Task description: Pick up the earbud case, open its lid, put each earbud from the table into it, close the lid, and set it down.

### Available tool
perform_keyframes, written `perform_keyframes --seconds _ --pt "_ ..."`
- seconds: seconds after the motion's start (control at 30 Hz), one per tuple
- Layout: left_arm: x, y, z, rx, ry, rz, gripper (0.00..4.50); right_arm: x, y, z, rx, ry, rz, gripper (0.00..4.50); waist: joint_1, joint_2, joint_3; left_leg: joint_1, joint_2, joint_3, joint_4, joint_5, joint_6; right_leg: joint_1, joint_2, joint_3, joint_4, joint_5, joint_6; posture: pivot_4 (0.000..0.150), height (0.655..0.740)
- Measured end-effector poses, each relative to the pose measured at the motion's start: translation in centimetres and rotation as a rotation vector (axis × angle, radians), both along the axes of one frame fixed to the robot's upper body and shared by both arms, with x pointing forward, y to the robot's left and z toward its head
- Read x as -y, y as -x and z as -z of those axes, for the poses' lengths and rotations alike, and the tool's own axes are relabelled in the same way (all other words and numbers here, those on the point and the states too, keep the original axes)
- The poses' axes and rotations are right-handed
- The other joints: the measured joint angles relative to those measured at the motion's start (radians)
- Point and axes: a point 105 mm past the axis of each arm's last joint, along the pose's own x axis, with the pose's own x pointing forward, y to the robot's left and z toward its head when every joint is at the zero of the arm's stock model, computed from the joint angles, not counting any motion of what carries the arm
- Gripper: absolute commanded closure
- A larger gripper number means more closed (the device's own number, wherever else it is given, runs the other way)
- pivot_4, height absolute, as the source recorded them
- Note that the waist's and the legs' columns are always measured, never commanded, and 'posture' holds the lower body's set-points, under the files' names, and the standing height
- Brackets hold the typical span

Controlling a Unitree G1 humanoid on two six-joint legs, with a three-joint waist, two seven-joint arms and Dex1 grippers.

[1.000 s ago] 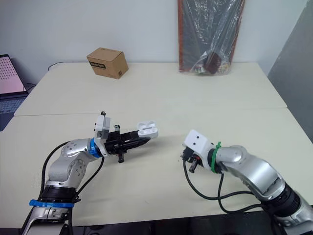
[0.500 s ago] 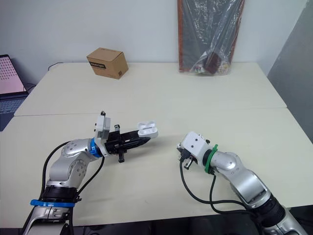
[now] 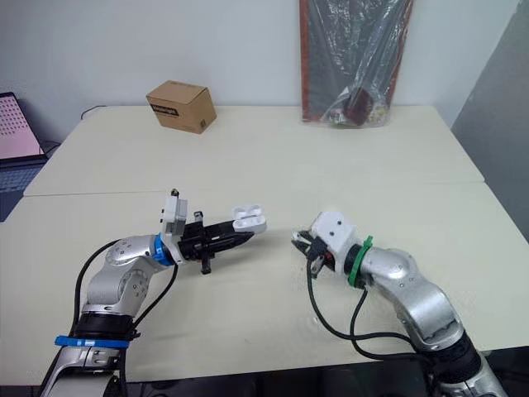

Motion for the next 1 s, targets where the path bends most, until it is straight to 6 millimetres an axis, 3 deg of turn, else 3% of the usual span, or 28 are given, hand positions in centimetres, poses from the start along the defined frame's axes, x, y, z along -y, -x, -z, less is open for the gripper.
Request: perform_keyframes --seconds 0.17,0.4,1.0 --pt "0.1 -0.5 -0.1 0.018 0.000 -0.002 3.75 -1.3 0.6 -4.2 -0.050 -0.213 -0.060 4.10 0.000 0.000 0.000 0.001 0.000 0.000 0.000 0.000 0.000 0.001 0.000 0.000 0.000 0.000 0.000 0.150 0.7400" --pt "0.8 -1.1 -0.4 0.049 0.015 0.003 3.75 -3.4 0.6 -7.2 -0.113 -0.331 -0.119 4.10 -0.001 0.000 0.000 0.001 0.000 0.000 0.000 0.000 0.000 0.000 0.000 0.000 0.000 0.000 0.000 0.150 0.7400" --pt "1.9 -2.0 -1.3 0.079 0.059 -0.039 3.75 -5.9 -1.7 -5.9 -0.165 -0.307 -0.028 4.10 -0.003 0.000 0.000 0.000 0.000 0.000 -0.001 0.000 0.000 0.000 0.000 0.000 0.001 0.001 0.000 0.150 0.7400"
